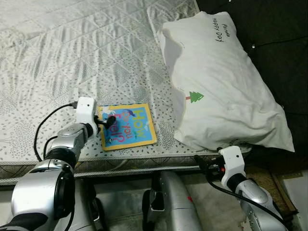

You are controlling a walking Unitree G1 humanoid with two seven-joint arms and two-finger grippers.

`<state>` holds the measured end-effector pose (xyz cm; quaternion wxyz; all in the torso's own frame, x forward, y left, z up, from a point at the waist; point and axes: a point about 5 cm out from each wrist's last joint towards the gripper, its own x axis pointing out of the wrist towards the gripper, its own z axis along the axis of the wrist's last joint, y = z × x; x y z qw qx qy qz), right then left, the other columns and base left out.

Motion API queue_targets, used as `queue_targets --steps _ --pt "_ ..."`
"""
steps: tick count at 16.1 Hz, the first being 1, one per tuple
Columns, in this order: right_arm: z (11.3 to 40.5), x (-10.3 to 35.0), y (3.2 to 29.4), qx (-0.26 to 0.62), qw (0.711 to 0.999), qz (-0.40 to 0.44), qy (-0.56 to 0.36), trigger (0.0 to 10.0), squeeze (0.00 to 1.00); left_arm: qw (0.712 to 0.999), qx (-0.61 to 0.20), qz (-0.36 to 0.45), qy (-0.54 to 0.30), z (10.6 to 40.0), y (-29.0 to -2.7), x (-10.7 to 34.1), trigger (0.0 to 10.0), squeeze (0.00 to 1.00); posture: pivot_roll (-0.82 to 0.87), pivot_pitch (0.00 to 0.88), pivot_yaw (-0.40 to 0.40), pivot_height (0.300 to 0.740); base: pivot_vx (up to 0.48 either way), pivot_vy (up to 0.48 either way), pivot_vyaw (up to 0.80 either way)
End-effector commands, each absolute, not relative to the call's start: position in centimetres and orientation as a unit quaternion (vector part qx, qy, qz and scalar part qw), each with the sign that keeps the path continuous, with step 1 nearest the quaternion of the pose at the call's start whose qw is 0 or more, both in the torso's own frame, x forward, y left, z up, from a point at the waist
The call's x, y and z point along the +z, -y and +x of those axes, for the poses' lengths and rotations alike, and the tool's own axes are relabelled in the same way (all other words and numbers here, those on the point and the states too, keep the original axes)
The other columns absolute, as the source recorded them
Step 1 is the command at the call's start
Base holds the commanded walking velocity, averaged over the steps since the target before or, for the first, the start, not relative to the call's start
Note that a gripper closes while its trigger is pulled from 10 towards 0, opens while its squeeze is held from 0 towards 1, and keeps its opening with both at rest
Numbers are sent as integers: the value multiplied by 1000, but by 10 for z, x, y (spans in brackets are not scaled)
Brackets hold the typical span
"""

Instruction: Clean up the room

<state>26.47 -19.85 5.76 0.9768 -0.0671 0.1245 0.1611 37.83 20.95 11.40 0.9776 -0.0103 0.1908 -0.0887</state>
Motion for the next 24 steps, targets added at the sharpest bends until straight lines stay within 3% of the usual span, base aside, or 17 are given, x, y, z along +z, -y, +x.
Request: queue_targets --steps 1,8,16,24 --pt "258 54 209 142 978 -69 -135 10000 0 971 -88 -20 -221 371 -204 97 10000 0 -409 285 -195 596 0 0 0" --pt "258 54 209 143 978 -72 -133 10000 0 969 -85 -23 -232 367 -196 87 10000 0 -413 282 -198 596 0 0 0" --pt "259 55 209 137 979 -72 -131 10000 0 971 -121 11 -204 382 -176 110 10000 0 -424 286 -187 596 0 0 0" --pt "266 51 200 138 981 -57 -123 10000 0 977 -123 38 -171 389 -176 124 10000 0 -365 267 -160 596 0 0 0"
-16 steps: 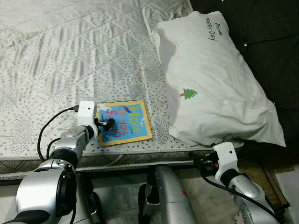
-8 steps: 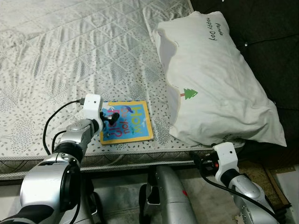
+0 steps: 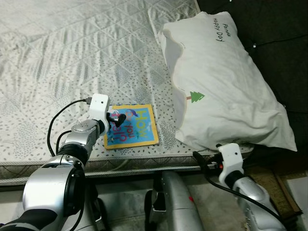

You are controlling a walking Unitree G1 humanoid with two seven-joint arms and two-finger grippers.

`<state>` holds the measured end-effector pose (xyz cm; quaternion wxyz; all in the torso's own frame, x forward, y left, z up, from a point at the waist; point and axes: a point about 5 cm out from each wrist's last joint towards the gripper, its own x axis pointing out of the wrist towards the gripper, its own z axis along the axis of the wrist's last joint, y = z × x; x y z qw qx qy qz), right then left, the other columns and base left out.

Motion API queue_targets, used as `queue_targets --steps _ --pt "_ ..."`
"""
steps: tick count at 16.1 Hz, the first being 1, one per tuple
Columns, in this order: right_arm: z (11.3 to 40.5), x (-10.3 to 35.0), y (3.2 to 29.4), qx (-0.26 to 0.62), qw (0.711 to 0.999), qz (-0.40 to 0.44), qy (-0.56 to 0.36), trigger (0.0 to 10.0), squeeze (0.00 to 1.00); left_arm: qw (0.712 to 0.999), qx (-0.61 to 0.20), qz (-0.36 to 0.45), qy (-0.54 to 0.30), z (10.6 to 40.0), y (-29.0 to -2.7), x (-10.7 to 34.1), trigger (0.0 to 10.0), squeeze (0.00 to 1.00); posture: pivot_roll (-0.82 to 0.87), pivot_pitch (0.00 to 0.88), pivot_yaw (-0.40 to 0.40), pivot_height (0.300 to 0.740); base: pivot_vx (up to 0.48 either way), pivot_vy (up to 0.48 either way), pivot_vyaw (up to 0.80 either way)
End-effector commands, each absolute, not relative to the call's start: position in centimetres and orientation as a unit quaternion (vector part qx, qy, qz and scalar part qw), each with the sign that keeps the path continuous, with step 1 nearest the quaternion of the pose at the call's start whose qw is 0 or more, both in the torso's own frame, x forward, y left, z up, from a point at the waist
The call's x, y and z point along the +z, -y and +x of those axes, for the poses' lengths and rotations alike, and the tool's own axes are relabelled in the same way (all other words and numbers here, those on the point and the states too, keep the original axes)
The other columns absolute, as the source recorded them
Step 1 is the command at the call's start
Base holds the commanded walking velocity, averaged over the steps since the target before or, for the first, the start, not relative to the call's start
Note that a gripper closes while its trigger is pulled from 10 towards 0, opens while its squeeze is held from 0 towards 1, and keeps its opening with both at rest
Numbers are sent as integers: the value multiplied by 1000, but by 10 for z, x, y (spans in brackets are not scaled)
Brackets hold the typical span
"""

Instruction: Clean up the room

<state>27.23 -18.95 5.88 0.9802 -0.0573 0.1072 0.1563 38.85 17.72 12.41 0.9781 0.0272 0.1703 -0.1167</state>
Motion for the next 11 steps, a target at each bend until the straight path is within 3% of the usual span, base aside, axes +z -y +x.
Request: queue_targets --steps 1,6,8,11 --pt "268 50 197 139 982 -50 -120 10000 0 985 -100 24 -141 392 -182 134 10000 0 -348 262 -156 596 0 0 0" --pt "278 47 180 151 982 -25 -113 10000 0 998 10 15 -66 387 -227 146 10000 0 -238 233 -143 596 0 0 0" --pt "281 45 172 152 982 -19 -109 10000 0 994 99 -21 -53 375 -258 139 10000 0 -199 224 -133 596 0 0 0" --pt "282 44 166 149 983 -12 -104 10000 0 981 143 -101 -89 364 -273 121 10000 0 -192 222 -118 596 0 0 0"
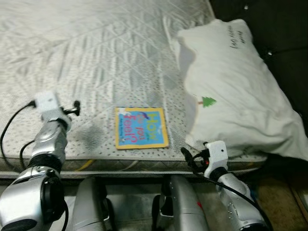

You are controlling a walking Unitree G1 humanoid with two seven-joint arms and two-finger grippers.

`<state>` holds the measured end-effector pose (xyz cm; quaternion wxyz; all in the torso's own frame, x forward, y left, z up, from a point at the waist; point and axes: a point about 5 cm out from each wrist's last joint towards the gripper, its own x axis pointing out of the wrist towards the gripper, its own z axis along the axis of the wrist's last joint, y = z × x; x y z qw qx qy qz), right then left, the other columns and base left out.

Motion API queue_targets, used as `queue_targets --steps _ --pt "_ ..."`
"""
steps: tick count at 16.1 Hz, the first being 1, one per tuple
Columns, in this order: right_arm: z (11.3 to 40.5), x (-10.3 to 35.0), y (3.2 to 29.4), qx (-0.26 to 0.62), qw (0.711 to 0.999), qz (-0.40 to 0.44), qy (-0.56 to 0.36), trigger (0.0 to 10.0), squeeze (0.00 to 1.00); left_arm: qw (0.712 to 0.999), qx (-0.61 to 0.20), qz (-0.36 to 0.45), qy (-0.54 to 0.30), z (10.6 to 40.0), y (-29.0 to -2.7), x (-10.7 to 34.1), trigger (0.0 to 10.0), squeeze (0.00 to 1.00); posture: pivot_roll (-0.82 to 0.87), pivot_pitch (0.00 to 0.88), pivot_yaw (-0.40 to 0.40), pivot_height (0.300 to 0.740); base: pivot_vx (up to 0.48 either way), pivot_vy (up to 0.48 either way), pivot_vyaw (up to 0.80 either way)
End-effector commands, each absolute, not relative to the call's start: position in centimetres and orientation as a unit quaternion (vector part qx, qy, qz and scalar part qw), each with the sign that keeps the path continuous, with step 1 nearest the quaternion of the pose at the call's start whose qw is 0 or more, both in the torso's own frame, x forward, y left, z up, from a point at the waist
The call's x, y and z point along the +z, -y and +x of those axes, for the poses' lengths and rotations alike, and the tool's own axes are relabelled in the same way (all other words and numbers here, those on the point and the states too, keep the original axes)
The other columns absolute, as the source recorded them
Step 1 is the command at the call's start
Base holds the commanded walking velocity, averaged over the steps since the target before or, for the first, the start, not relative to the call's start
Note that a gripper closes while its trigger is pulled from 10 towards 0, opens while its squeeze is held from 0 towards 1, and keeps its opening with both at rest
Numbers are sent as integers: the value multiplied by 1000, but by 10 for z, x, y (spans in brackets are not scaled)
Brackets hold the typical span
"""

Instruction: Clean up the room

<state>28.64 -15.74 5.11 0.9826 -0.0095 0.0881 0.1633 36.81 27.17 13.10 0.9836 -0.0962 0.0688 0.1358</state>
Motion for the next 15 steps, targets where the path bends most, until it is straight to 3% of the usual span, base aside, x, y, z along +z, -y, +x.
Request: queue_targets --steps 1,9,15 --pt "282 44 164 146 984 -11 -101 10000 0 977 147 -114 -105 361 -274 115 10000 0 -195 224 -115 596 0 0 0" --pt "272 44 169 130 986 -18 -104 10000 0 970 97 -107 -196 364 -261 106 10000 0 -254 274 -106 596 0 0 0" --pt "257 45 178 124 985 -27 -117 10000 0 971 24 -51 -234 370 -224 98 10000 0 -292 301 -118 596 0 0 0"
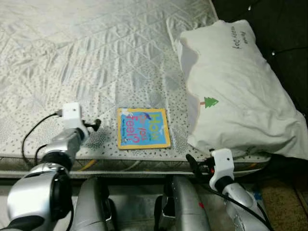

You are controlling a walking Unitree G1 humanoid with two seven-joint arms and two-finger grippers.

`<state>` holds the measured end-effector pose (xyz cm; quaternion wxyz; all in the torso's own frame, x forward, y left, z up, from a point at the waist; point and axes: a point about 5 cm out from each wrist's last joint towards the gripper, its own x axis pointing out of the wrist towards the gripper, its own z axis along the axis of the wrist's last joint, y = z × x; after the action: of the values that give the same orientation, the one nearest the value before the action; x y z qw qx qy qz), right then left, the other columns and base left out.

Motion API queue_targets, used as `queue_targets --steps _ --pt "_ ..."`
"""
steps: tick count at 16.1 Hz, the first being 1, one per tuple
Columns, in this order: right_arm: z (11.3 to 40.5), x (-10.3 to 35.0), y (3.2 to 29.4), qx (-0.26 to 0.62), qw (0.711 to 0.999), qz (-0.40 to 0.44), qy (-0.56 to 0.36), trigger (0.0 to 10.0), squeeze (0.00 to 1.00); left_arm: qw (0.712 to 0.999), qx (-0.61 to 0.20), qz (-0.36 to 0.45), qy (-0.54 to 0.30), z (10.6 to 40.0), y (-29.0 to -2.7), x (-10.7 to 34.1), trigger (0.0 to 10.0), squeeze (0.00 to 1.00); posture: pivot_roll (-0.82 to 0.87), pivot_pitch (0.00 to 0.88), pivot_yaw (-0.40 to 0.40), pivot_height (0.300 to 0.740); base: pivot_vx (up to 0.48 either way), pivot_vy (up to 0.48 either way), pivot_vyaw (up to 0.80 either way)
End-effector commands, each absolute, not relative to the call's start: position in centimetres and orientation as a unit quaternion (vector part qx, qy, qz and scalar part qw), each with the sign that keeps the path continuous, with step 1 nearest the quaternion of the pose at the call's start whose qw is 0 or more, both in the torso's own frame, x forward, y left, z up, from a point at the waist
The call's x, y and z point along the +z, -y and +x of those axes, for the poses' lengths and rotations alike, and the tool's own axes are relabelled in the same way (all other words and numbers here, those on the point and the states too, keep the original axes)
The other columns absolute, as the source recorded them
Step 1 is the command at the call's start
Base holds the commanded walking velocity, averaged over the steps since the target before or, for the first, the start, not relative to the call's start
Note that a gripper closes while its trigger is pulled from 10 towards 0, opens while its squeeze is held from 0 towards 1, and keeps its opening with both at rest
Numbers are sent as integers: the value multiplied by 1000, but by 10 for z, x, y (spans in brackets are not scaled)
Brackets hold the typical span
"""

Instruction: Clean up the room

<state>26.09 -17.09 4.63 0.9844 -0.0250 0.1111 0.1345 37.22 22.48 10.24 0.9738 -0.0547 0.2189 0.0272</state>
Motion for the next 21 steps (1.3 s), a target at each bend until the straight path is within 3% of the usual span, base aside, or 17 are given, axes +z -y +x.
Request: queue_targets --steps 1,6,7,9,11,14,19,21 --pt "255 45 178 126 985 -24 -120 10000 0 971 14 -46 -235 371 -218 97 10000 0 -293 303 -119 596 0 0 0" --pt "253 45 177 138 984 -4 -112 10000 0 974 -10 -44 -222 374 -202 98 10000 0 -263 288 -116 596 0 0 0" --pt "254 44 175 139 984 0 -115 10000 0 974 -4 -53 -220 371 -208 95 10000 0 -237 276 -112 596 0 0 0" --pt "256 108 184 152 986 5 -76 10000 0 975 26 -68 -210 365 -226 91 10000 0 -196 260 -108 596 0 0 0" --pt "263 105 176 153 985 16 -76 10000 0 979 56 -76 -183 359 -243 92 10000 0 -150 243 -102 596 0 0 0" --pt "273 105 165 154 985 32 -73 10000 0 987 63 -65 -135 349 -247 96 10000 0 -87 217 -93 596 0 0 0" --pt "286 109 153 140 984 94 -60 10000 0 997 70 -32 -32 305 -229 115 10000 0 -17 187 -84 596 0 0 0" --pt "293 108 148 132 982 126 -57 10000 0 1000 28 7 -8 283 -209 118 10000 0 8 175 -73 596 0 0 0"
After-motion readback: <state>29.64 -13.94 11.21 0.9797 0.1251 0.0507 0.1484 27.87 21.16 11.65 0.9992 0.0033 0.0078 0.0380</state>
